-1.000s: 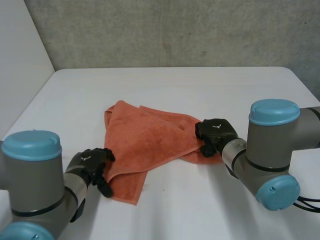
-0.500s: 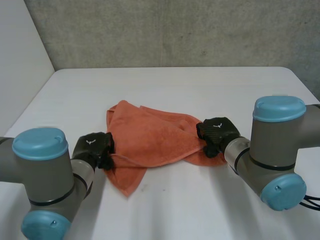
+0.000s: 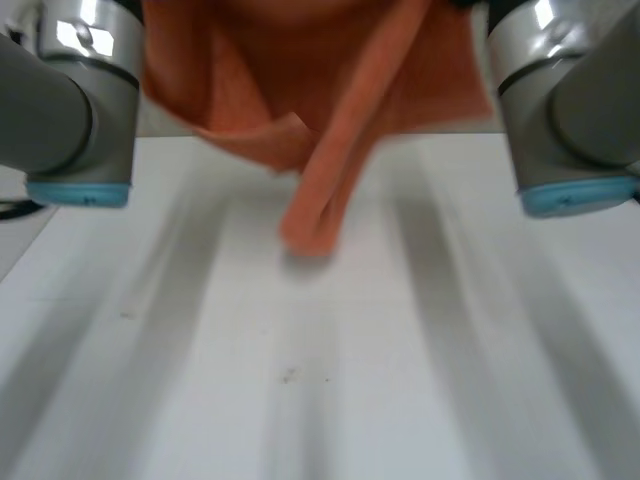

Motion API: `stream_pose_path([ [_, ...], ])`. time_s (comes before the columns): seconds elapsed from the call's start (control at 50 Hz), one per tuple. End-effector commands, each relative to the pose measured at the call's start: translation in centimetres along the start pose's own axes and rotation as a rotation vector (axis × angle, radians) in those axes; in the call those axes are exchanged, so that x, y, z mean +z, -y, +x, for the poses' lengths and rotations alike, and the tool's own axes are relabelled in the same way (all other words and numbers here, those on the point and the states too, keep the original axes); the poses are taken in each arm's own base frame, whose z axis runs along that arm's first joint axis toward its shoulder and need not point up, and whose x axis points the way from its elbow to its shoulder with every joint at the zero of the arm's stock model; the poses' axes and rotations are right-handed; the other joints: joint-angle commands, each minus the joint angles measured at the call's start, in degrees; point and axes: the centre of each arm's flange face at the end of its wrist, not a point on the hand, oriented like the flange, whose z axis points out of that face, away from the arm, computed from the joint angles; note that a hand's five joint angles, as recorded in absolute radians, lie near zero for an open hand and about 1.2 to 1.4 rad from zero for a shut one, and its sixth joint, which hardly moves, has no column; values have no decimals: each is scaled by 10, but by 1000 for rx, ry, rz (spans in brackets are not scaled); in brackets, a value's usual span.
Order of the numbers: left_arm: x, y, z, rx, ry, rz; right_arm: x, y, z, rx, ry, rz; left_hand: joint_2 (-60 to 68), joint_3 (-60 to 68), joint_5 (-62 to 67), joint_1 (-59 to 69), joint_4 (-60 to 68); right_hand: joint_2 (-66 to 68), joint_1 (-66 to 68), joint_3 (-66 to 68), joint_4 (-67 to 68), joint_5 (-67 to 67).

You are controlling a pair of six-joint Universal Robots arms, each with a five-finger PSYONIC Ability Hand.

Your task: Fold the laundry

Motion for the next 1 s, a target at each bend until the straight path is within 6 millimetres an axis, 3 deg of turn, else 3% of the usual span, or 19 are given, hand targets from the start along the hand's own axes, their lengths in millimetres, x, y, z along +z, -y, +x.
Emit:
stream_pose_path([
  [0.02, -28, -10, -1, 0, -33, -59, -19, 22, 4, 26, 27, 2, 115, 118, 144, 157, 116, 125, 245, 121, 117, 133],
  [0.04, -45, -22, 5, -3, -67, -134, -44, -5, -6, 24, 110, -189, 115, 118, 144, 157, 116, 125, 245, 121, 117, 133],
  [0.08, -81, -43, 15, -9, -131, -278, -52, -13, -9, 21, 132, -251, 115, 118, 144, 157, 116, 125, 245, 121, 117, 133],
  [0.12, -104, -51, 20, -11, -170, -357, -79, -39, -15, -4, 183, -422, 115, 118, 144, 157, 116, 125, 245, 121, 117, 133],
  [0.14, -128, -60, 24, -12, -206, -436, -99, -55, -18, -40, 220, -534, 115, 118, 144, 157, 116, 125, 245, 121, 117, 133],
  [0.2, -163, -72, 30, -15, -249, -540, -121, -71, -21, -78, 261, -641, 115, 118, 144, 157, 116, 125, 245, 121, 117, 133],
  [0.22, -173, -76, 32, -14, -262, -573, -144, -85, -24, -127, 311, -747, 115, 118, 144, 157, 116, 125, 245, 121, 117, 133],
  [0.24, -174, -76, 32, -14, -262, -573, -144, -85, -24, -127, 312, -748, 115, 118, 144, 157, 116, 125, 245, 121, 117, 133],
  [0.3, -220, -88, 39, -16, -325, -707, -186, -109, -29, -211, 416, -946, 115, 118, 144, 157, 116, 125, 245, 121, 117, 133],
  [0.32, -220, -88, 39, -16, -325, -708, -196, -115, -30, -216, 444, -998, 115, 118, 144, 157, 116, 125, 245, 121, 117, 133],
  [0.36, -228, -89, 40, -14, -335, -733, -199, -118, -30, -201, 441, -1014, 115, 118, 144, 157, 116, 125, 245, 121, 117, 133],
  [0.46, -227, -85, 38, -15, -338, -745, -188, -115, -26, -150, 377, -960, 115, 118, 144, 157, 116, 112, 232, 108, 104, 120],
  [0.52, -218, -74, 33, -15, -326, -721, -179, -111, -17, -103, 312, -911, 115, 118, 144, 157, 116, -197, -77, -201, -205, -189],
  [0.58, -210, -62, 30, -22, -318, -694, -175, -112, -10, -66, 273, -897, 115, 118, 144, 157, 116, -286, -166, -290, -294, -278],
  [0.7, -189, -28, 22, -32, -295, -597, -170, -117, 3, -15, 218, -876, 115, 118, 144, 157, 116, -368, -248, -371, -376, -360],
  [0.78, -179, -6, 18, -38, -285, -524, -165, -124, 24, 1, 197, -881, 115, 118, 144, 157, 116, -445, -325, -448, -453, -437],
  [0.8, -171, 9, 16, -43, -276, -475, -164, -125, 25, 3, 203, -880, 115, 118, 144, 157, 116, -457, -337, -460, -465, -449],
  [0.88, -158, 32, 11, -49, -265, -410, -163, -125, 25, 14, 241, -873, 115, 118, 144, 157, 116, -547, -427, -551, -555, -539],
  [1.0, -141, 52, 6, -56, -258, -364, -177, -126, 18, 103, 342, -925, 115, 118, 144, 157, 116, -575, -455, -579, -583, -567],
])
